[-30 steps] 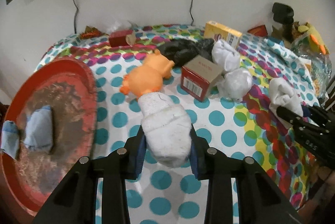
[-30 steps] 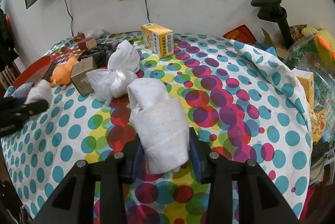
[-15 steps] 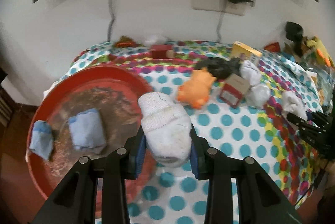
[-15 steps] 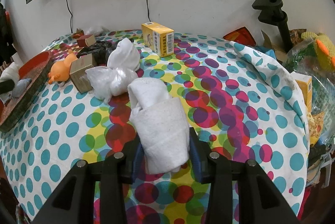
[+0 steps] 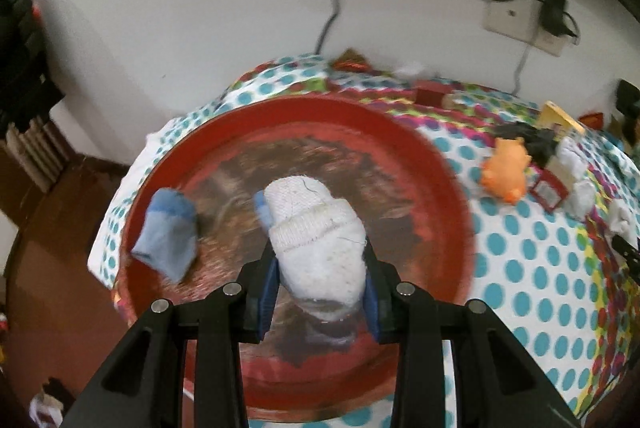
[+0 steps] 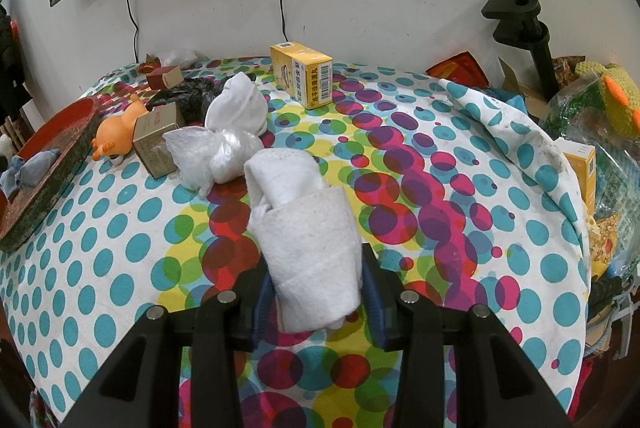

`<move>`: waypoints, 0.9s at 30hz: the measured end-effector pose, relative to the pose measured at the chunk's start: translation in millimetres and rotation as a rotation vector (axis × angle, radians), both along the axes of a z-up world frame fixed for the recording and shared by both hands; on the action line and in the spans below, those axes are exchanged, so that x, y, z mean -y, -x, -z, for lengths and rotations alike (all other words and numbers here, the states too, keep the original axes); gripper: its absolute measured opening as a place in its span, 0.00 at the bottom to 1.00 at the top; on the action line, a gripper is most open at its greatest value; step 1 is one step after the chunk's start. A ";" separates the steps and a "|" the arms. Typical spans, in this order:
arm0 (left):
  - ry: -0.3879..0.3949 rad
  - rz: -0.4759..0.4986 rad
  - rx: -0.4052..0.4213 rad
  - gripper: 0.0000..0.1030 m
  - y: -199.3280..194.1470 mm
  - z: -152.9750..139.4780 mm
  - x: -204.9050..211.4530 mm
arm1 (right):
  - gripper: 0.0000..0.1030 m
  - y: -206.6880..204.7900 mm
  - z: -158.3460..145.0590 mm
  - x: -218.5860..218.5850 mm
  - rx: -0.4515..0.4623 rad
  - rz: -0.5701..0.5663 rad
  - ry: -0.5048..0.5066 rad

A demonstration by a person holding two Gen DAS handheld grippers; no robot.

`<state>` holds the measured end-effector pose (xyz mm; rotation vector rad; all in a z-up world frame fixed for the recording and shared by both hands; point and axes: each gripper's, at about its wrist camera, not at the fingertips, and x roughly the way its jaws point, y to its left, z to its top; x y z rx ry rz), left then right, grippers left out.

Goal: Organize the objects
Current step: 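Carry the white sock onto the red tray and release with left gripper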

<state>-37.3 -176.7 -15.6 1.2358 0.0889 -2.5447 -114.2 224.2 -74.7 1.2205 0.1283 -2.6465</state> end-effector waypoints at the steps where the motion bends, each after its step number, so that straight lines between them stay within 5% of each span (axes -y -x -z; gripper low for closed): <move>1: -0.004 -0.012 0.005 0.33 -1.6 2.0 6.3 | 0.40 0.0 0.0 0.1 0.000 0.000 0.000; 11: -0.023 -0.131 0.045 0.33 -13.6 26.9 57.5 | 0.40 0.1 0.0 0.2 -0.001 0.000 -0.007; 27: -0.029 -0.166 0.077 0.37 -23.7 49.0 87.8 | 0.40 -0.2 -0.4 1.5 -0.002 0.001 -0.021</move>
